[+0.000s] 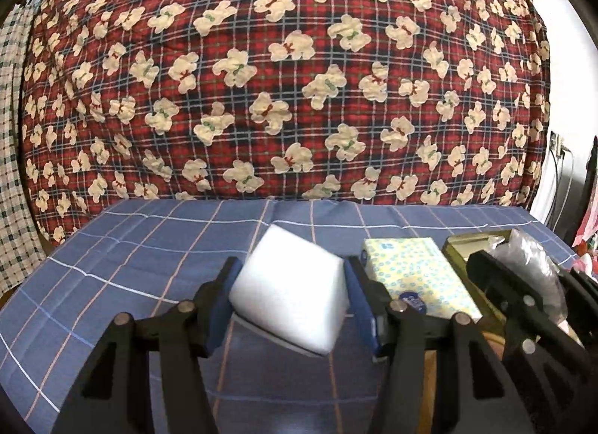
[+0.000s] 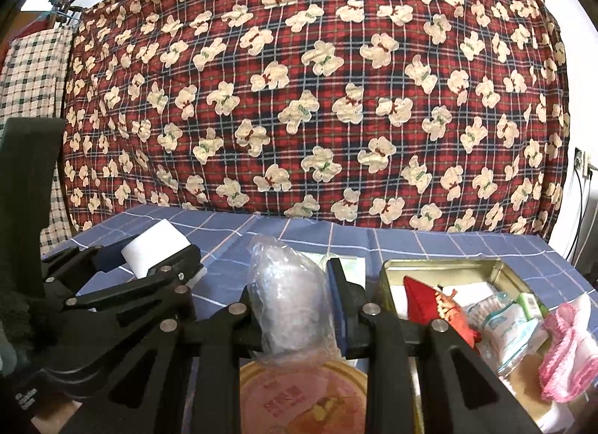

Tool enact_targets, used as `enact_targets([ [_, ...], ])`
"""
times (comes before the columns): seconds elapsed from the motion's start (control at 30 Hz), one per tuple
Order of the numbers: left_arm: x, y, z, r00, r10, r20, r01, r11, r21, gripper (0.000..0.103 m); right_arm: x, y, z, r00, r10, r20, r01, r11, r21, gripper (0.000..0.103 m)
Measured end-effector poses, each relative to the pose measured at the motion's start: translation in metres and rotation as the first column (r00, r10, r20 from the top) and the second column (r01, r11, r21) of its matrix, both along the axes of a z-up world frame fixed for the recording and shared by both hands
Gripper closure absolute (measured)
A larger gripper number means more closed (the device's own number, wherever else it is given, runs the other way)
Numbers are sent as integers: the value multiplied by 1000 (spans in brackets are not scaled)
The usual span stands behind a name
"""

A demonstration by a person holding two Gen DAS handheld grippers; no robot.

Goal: Organize soft objects
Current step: 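Lift the sponge and cotton bag and carry both toward the gold tray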

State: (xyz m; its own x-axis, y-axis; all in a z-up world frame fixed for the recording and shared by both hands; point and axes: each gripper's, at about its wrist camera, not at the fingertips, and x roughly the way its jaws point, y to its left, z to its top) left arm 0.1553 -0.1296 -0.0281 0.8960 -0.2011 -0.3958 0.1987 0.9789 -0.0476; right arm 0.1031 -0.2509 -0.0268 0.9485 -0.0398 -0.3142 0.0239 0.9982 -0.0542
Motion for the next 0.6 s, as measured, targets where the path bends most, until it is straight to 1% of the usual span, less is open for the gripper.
enact_targets([
  [0.3, -7, -17, 20, 999, -43, -3, 43, 999, -17, 47, -12, -12, 21, 999, 3, 33, -3, 1000, -3, 76],
  [0.47, -7, -26, 26, 998, -63, -27, 62, 998, -18, 47, -16, -24, 30, 999, -6, 38, 6, 1000, -10, 76],
  [0.6, -10, -35, 31, 994, -97, -44, 95, 995, -30, 47, -20, -34, 36, 999, -14, 44, 15, 1000, -20, 76],
])
